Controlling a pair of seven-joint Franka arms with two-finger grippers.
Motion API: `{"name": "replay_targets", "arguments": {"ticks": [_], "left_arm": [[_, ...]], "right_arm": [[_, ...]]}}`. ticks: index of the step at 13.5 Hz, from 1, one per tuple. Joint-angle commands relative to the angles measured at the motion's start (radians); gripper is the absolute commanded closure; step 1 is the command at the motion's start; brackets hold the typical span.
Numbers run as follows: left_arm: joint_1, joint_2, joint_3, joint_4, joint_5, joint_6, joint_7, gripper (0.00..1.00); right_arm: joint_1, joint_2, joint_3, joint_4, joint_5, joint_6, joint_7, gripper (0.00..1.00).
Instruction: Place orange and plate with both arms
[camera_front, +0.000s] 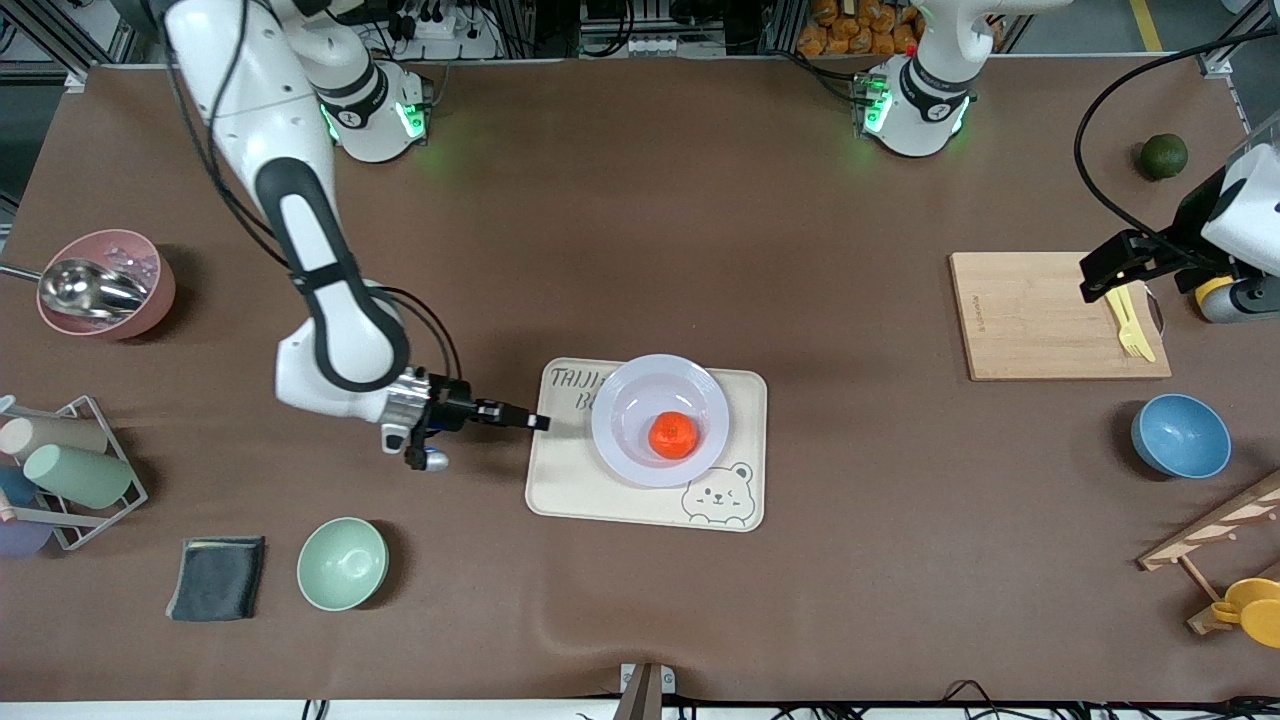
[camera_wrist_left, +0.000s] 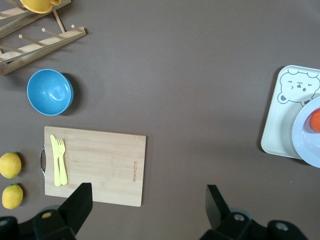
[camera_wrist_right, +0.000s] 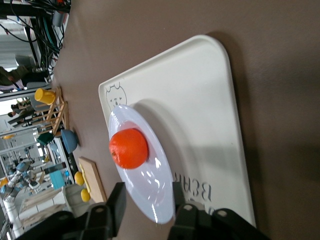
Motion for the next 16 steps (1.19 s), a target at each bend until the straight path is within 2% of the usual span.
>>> {"name": "replay_targets", "arguments": {"ticks": [1,5,7,10,12,16], "left_arm": [[0.003,-0.02,0.002,-0.003,-0.021,0.001,0.02,0.0],[0.003,-0.022,0.002,-0.005,-0.021,-0.002,0.018,0.0],[0.004,-0.023,0.004,-0.005,-0.021,-0.034,0.021,0.0],[0.004,-0.023,0.004,-0.005,-0.021,-0.035,0.02,0.0],[0.004,-0.023,0.002,-0.003,-0.021,-0.035,0.02,0.0],[0.004,-0.023,0.002,-0.001,-0.021,-0.035,0.02,0.0]], "right_arm": [[-0.096,-0.013,0.016,0.047,-0.186,-0.117,0.037,0.0],[-0.236,-0.012,0.016,0.173,-0.407,-0.323,0.112,0.0],[-0.312,0.002,0.016,0.283,-0.534,-0.444,0.112,0.0],[-0.377,0.002,0.018,0.354,-0.645,-0.508,0.112,0.0],[-0.408,0.002,0.018,0.406,-0.752,-0.542,0.109,0.0],[-0.412,-0.011,0.012,0.53,-0.913,-0.659,0.115,0.0]]}}
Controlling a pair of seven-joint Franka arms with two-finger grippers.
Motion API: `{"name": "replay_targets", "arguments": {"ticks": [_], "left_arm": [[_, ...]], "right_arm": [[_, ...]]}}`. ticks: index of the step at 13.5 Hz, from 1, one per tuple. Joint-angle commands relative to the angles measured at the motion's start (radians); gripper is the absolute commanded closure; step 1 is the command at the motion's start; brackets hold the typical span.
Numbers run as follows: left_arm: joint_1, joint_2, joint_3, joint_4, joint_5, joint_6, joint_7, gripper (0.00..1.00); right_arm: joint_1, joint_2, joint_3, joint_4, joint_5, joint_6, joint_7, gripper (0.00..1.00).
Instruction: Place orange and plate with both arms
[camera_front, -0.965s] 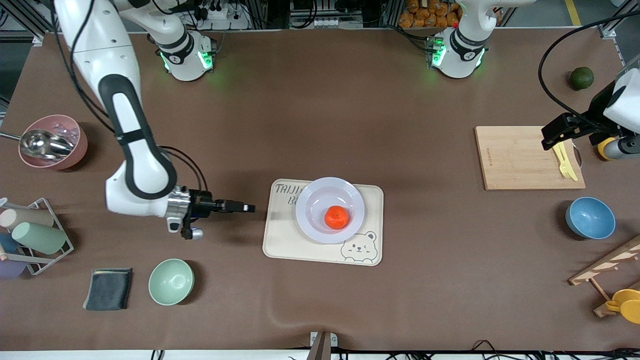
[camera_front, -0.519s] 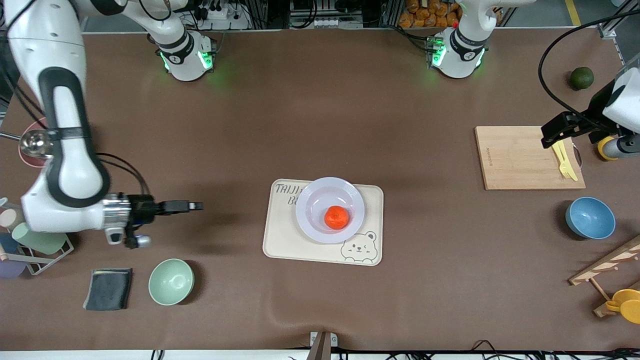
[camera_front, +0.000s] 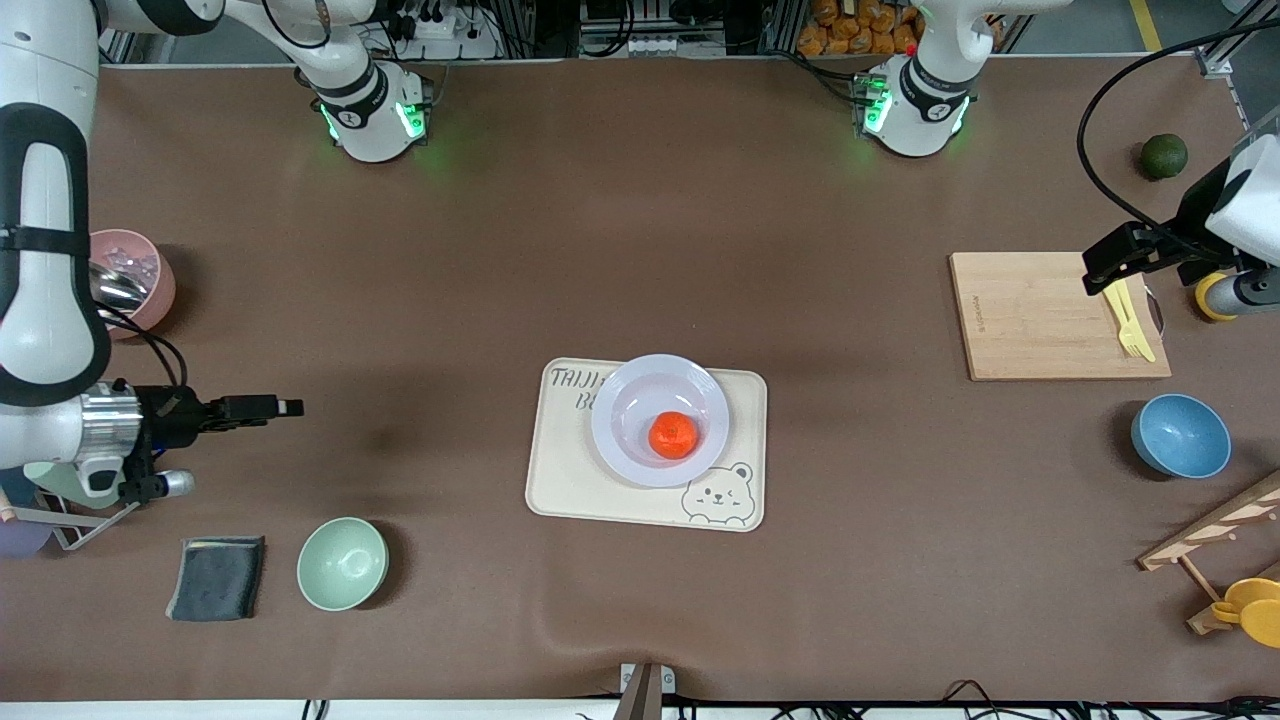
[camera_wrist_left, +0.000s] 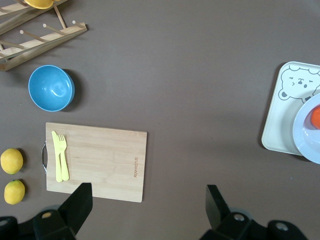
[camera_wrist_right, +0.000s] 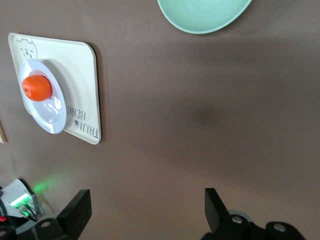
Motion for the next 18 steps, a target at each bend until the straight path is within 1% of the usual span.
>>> {"name": "replay_targets", "arguments": {"ticks": [1,2,4,5,6,8,11,13,14,16,17,18], "left_arm": [[0.004,-0.019,0.0,-0.002,-0.021,-0.014,0.02,0.0],[0.004,-0.025,0.002,-0.002,-0.021,-0.014,0.02,0.0],[0.005,-0.033,0.005,-0.002,-0.021,-0.015,0.021,0.0],[0.005,-0.033,0.005,-0.002,-0.021,-0.015,0.021,0.0],[0.005,-0.033,0.007,-0.002,-0.021,-0.015,0.021,0.0],[0.005,-0.034,0.005,-0.004,-0.021,-0.015,0.02,0.0],[0.005,-0.034,0.008,-0.002,-0.021,-0.018,0.02,0.0],[0.005,-0.036,0.005,-0.002,-0.02,-0.018,0.02,0.0],[0.005,-0.042,0.007,-0.002,-0.02,-0.021,0.02,0.0],[0.005,-0.043,0.008,-0.01,-0.018,-0.029,0.02,0.0],[0.005,-0.042,0.005,-0.013,-0.02,-0.062,0.018,0.0],[0.005,-0.04,0.005,-0.013,-0.02,-0.067,0.018,0.0]], "right_arm": [[-0.01,-0.019,0.017,0.094,-0.158,-0.073,0.029,0.0],[-0.008,-0.051,0.024,0.094,-0.228,-0.084,0.027,0.0],[0.001,-0.12,0.022,0.086,-0.293,-0.118,0.024,0.0],[0.008,-0.149,0.027,0.086,-0.357,-0.148,0.025,0.0],[0.011,-0.177,0.027,0.077,-0.381,-0.164,0.025,0.0],[0.011,-0.267,0.025,-0.017,-0.388,-0.152,0.026,0.0],[0.008,-0.41,0.021,-0.163,-0.395,-0.081,0.027,0.0],[0.007,-0.491,0.024,-0.254,-0.439,-0.003,0.065,0.0],[0.008,-0.519,0.024,-0.288,-0.45,0.032,0.07,0.0],[0.01,-0.559,0.024,-0.308,-0.451,0.037,0.091,0.0],[0.013,-0.585,0.027,-0.328,-0.451,0.042,0.125,0.0],[0.013,-0.6,0.028,-0.342,-0.451,0.048,0.134,0.0]]}}
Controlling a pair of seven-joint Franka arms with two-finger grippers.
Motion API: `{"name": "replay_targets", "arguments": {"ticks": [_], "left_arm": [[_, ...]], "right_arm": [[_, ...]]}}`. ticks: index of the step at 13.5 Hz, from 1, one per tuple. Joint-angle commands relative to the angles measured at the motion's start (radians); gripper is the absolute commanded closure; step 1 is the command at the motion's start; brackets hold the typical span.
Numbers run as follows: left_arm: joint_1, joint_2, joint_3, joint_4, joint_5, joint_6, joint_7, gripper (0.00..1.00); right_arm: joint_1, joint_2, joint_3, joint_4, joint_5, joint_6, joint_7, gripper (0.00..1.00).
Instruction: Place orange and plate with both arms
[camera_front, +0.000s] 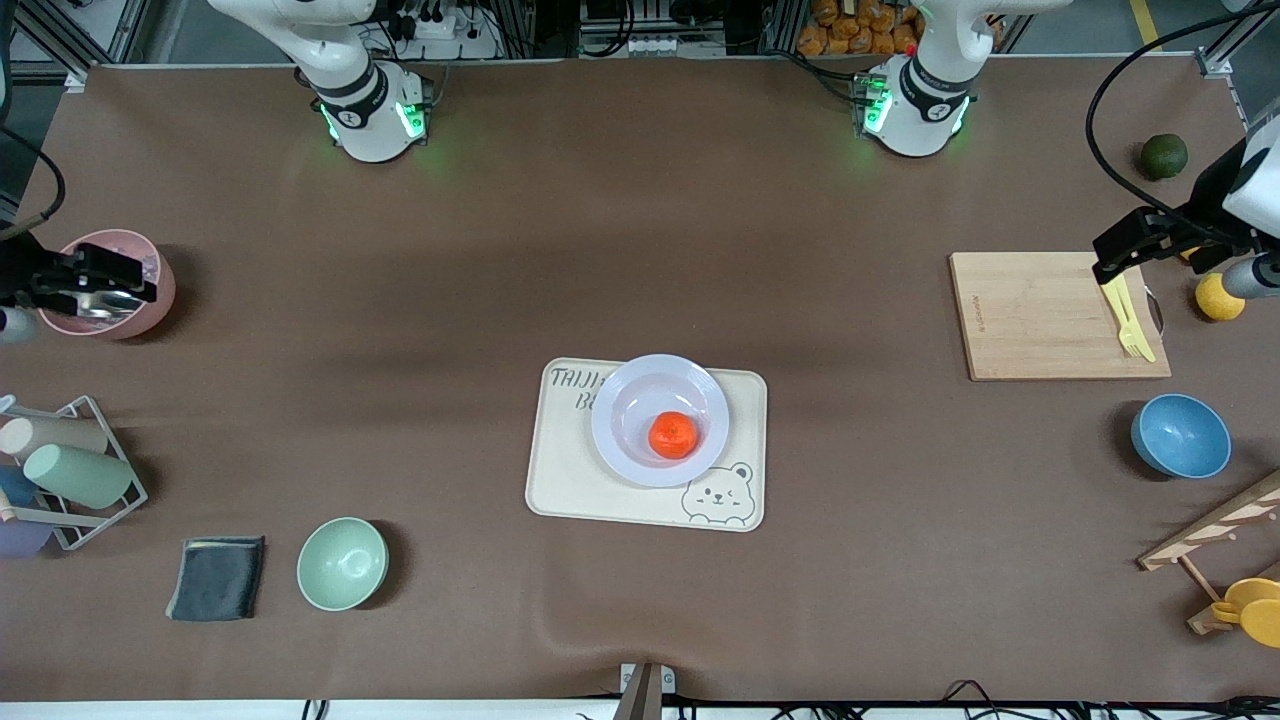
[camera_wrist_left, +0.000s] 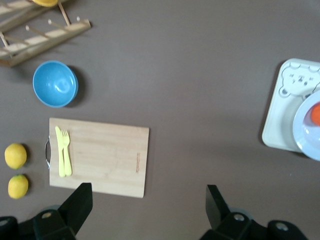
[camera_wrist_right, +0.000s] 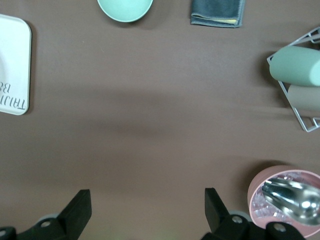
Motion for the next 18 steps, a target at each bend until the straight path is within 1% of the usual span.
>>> {"name": "replay_targets", "arguments": {"ticks": [1,3,6,7,8,9,18], "left_arm": [[0.005,-0.019,0.0,-0.012,-0.02,-0.028,0.018,0.0],[0.005,-0.02,-0.001,-0.012,-0.02,-0.026,0.023,0.0],[0.008,-0.02,0.002,-0.012,-0.02,-0.011,0.036,0.0],[0.01,-0.02,0.005,-0.008,-0.02,-0.005,0.044,0.0],[0.01,-0.02,0.006,-0.005,-0.02,-0.005,0.046,0.0],[0.016,-0.02,0.006,-0.003,-0.02,-0.005,0.052,0.0],[0.016,-0.016,0.006,-0.003,-0.02,-0.003,0.057,0.0]], "right_arm": [[0.005,-0.089,0.008,-0.079,-0.024,0.04,0.048,0.0],[0.0,-0.124,0.008,-0.082,-0.024,0.073,0.055,0.0],[0.023,-0.12,0.012,-0.057,-0.029,0.112,0.101,0.0],[0.028,-0.117,0.012,-0.047,-0.044,0.112,0.101,0.0],[0.034,-0.115,0.014,-0.034,-0.082,0.112,0.104,0.0],[0.041,-0.115,0.012,-0.034,-0.095,0.112,0.106,0.0],[0.044,-0.113,0.014,-0.033,-0.092,0.127,0.121,0.0]]}}
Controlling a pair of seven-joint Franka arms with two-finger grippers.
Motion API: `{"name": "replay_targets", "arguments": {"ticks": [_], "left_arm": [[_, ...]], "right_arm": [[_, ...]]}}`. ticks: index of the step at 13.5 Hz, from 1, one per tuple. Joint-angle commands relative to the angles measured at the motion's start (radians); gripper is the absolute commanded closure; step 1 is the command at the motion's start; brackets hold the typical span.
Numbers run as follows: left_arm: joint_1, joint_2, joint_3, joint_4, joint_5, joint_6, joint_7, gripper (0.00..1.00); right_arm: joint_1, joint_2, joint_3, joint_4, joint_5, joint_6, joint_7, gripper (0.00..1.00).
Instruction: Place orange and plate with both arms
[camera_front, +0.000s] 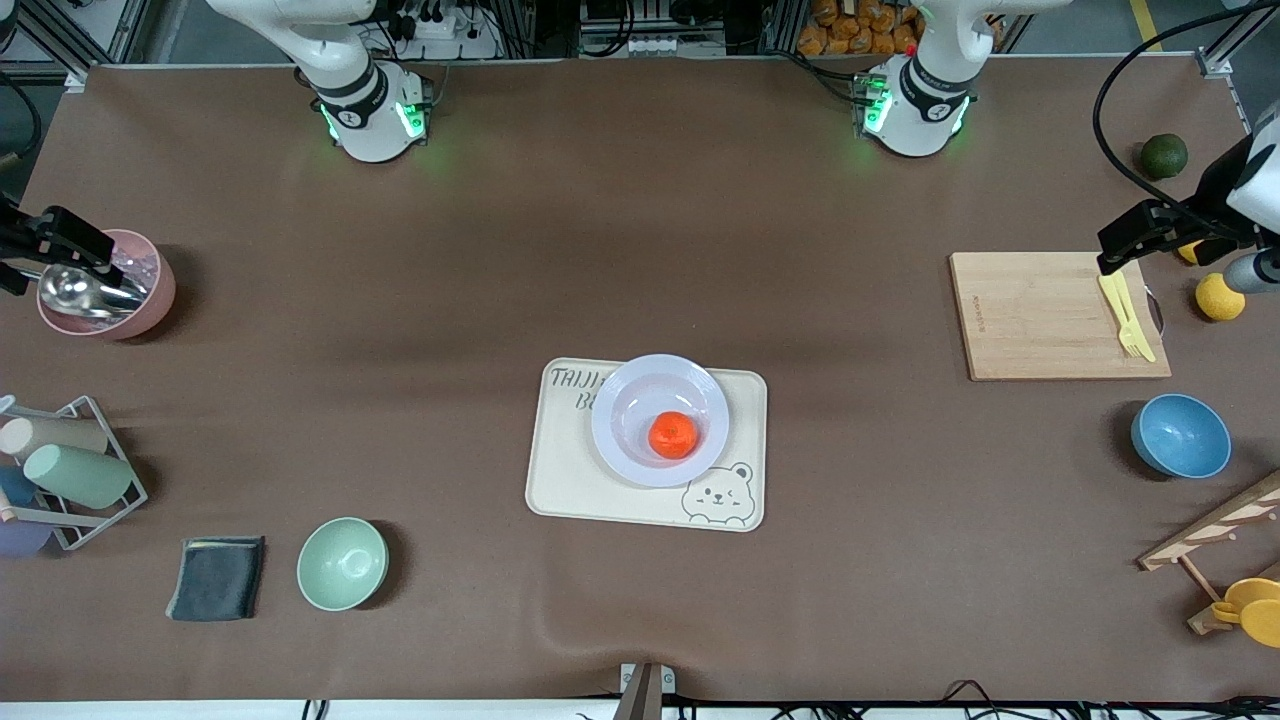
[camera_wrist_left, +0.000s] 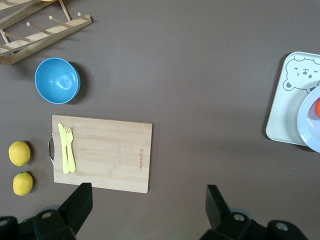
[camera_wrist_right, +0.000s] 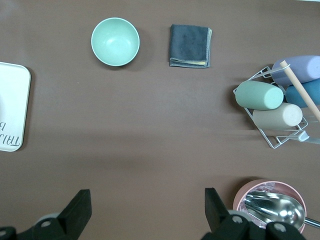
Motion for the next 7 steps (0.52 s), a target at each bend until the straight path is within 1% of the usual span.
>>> {"name": "replay_targets", "arguments": {"ticks": [1,2,7], "left_arm": [[0.008,-0.014,0.001,-0.003,-0.02,0.003,0.027,0.0],[0.007,-0.012,0.001,-0.003,-0.015,0.004,0.027,0.0],[0.008,-0.02,0.001,-0.005,-0.012,-0.007,0.027,0.0]], "right_arm": [[0.02,-0.011,0.002,0.0,-0.024,0.002,0.055,0.0],[0.033,-0.01,0.0,0.0,-0.028,0.002,0.055,0.0],[0.03,0.001,-0.003,0.0,-0.018,0.009,0.052,0.0]]}}
